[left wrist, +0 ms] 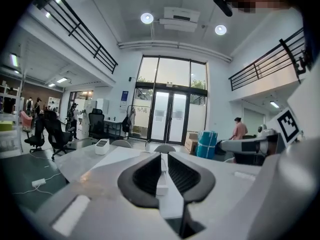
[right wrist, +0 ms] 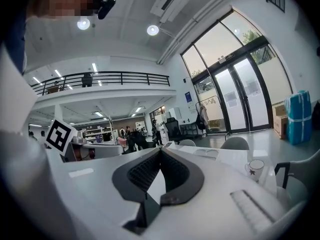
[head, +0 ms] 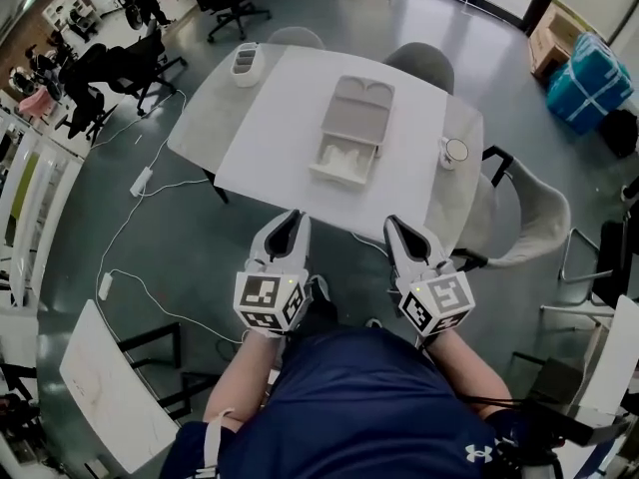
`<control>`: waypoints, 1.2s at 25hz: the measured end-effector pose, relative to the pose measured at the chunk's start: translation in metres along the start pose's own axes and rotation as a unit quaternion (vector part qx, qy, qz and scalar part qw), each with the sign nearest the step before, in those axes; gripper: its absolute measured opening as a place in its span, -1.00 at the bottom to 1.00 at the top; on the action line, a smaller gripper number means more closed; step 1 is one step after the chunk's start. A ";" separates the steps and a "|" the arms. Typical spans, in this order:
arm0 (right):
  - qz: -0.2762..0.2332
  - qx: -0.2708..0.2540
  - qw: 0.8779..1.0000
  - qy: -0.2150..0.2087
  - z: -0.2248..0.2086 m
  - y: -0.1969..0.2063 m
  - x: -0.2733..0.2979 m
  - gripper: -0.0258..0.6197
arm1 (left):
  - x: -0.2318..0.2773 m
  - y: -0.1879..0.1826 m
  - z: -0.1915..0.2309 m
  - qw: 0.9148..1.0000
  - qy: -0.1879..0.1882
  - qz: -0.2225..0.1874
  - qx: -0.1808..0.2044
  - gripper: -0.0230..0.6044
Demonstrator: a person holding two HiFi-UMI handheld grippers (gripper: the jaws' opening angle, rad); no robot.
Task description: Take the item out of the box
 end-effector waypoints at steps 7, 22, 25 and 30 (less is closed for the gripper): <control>0.021 -0.004 0.999 0.041 0.000 -0.004 0.063 -0.92 | 0.056 -0.012 0.058 0.999 0.044 0.008 -0.006 -0.78; 0.056 0.021 0.990 0.128 -0.021 0.012 0.113 -0.92 | 0.142 0.018 0.105 0.989 0.123 0.076 -0.017 -0.78; 0.058 0.036 0.989 0.133 -0.038 0.014 0.117 -0.92 | 0.160 0.021 0.100 0.987 0.129 0.091 -0.006 -0.78; 0.049 0.062 0.989 0.124 -0.070 0.010 0.134 -0.92 | 0.185 0.028 0.094 0.984 0.126 0.125 0.027 -0.78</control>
Point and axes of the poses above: the fingertips, and each gripper's own axes: x forward along the fingers, z to its left, y out of its underside, the point moved 5 cm from there along -x, backward along the fingers, and after that the axes turned 2 degrees about -y, right-handed, at the moved point
